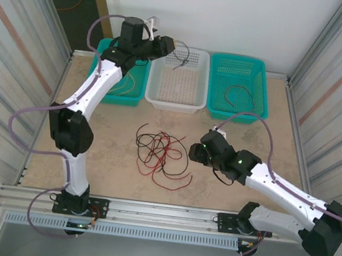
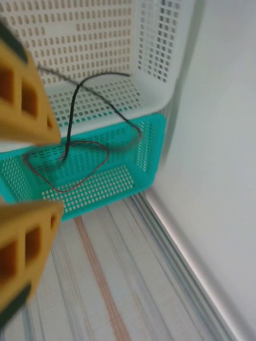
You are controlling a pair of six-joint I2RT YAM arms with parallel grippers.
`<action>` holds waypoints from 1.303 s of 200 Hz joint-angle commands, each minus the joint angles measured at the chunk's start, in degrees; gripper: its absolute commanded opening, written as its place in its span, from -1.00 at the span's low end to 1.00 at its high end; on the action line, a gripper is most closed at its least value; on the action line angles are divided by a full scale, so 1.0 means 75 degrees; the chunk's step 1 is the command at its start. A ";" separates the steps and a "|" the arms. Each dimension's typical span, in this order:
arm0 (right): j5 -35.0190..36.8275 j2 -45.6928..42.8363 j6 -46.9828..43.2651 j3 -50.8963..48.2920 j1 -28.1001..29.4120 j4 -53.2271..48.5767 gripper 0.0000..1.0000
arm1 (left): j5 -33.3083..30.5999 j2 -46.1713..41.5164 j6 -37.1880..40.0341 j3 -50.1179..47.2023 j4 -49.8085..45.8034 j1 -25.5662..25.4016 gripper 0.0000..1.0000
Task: Untangle the cables
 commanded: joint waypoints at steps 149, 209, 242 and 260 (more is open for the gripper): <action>-0.0723 0.1045 -0.0295 0.0040 0.0206 0.0558 0.35 | -0.1491 -0.5622 0.2063 -0.6811 -0.1986 -0.2065 0.08; -0.1223 0.2978 -0.0790 0.1364 0.1249 0.0936 0.25 | -0.1366 -0.7152 0.1124 -0.8997 -0.1882 -0.1573 0.07; -0.0936 0.3972 -0.0866 0.2415 0.1569 0.0663 0.18 | -0.1173 -0.7123 0.0755 -0.9401 -0.1866 -0.1222 -0.03; -0.0662 0.4189 -0.0769 0.2620 0.1541 0.0697 0.12 | -0.1130 -0.7207 0.0607 -0.9633 -0.1800 -0.1135 -0.04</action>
